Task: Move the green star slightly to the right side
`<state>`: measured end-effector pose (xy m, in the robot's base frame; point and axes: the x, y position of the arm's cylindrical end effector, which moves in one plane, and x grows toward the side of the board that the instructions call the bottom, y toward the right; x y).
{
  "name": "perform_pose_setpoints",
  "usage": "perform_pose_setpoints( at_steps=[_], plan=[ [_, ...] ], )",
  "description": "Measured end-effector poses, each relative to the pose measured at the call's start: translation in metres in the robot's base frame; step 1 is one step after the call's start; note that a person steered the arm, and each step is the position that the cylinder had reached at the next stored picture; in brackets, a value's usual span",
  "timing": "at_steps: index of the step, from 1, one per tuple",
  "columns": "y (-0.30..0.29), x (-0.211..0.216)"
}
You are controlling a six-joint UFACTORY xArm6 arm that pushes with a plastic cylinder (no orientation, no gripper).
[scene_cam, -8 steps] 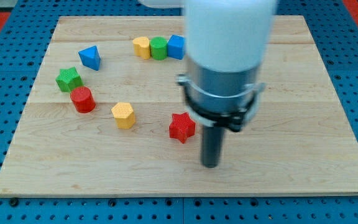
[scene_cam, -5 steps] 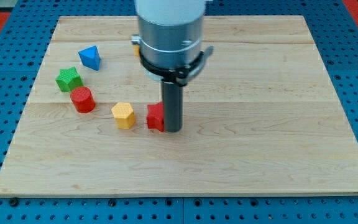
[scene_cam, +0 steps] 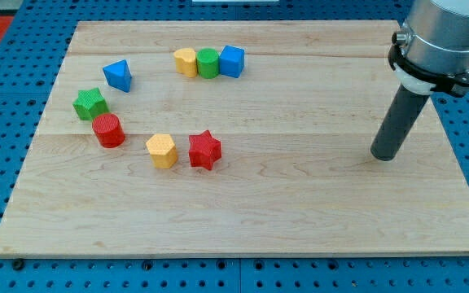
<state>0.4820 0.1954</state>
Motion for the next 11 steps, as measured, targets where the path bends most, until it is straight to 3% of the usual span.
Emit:
perform_pose_setpoints(
  at_steps=[4,5,6,7,8,11],
  plan=[
    [-0.003,0.004],
    [0.002,0.089],
    [-0.075,0.137],
    [-0.142,0.126],
    [-0.246,0.074],
    [-0.333,0.083]
  ],
)
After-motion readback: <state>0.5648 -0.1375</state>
